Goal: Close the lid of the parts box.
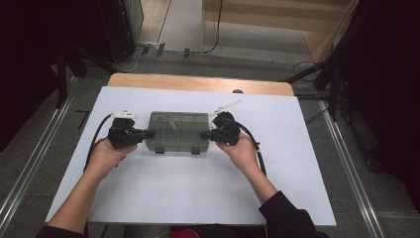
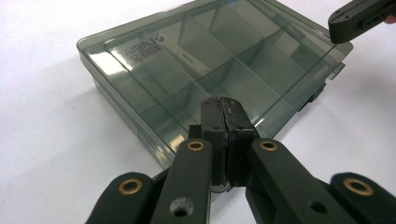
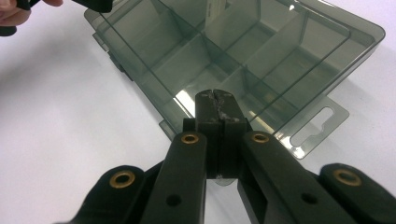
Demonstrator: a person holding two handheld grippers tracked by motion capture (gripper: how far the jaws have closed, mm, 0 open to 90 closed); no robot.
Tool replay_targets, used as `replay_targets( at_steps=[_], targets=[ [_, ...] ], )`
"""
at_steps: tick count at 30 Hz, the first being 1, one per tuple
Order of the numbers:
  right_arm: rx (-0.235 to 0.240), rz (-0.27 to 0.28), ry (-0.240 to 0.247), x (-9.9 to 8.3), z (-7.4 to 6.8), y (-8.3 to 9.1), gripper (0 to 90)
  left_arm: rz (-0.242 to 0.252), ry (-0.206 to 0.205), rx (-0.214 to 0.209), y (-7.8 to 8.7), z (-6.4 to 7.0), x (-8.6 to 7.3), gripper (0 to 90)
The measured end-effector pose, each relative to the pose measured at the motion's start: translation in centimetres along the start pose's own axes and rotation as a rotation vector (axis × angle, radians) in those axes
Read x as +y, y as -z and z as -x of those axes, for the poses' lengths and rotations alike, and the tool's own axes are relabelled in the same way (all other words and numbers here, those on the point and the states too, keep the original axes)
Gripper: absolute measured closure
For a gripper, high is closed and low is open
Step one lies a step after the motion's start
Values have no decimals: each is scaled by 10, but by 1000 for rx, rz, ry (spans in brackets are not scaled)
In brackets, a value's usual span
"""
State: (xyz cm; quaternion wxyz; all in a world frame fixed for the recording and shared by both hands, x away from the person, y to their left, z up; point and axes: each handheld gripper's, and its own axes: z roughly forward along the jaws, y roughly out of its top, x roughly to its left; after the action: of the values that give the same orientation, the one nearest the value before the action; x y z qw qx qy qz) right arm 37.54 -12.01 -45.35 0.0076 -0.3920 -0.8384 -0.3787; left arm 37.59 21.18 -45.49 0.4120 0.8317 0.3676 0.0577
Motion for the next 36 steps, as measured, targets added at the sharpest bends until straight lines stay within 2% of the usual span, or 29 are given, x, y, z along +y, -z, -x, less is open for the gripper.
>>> replay_targets(
  at_steps=[6, 14, 16, 17, 20, 23, 28, 31, 36],
  targets=[
    [-7, -7, -3, -2, 1, -5, 900, -6, -13, 2, -4, 1, -3, 885],
    [-1, 1, -9, -5, 4, -8, 900, 12, -7, -17, -5, 1, -5, 886],
    [-4, 1, -11, -5, 5, -8, 900, -18, -14, -6, -8, 1, -5, 887],
    [-22, -21, -7, -6, 5, -10, 900, -15, -24, 1, -8, 2, -6, 889],
    [-6, -8, -25, -8, 8, -11, 900, -16, -17, 0, -9, 2, -6, 888],
    [-12, -5, -11, -8, 7, -11, 900, -11, -12, -13, -8, 1, -6, 867],
    [8, 4, -7, -8, 6, -10, 797, -2, -21, -10, -9, 3, -6, 825],
    [16, 2, 9, -8, 2, -9, 747, 0, -30, -10, -8, 5, -5, 748],
    [50, 40, 23, -7, -1, -2, 574, 17, -12, -51, -2, 13, -2, 614]
  ],
)
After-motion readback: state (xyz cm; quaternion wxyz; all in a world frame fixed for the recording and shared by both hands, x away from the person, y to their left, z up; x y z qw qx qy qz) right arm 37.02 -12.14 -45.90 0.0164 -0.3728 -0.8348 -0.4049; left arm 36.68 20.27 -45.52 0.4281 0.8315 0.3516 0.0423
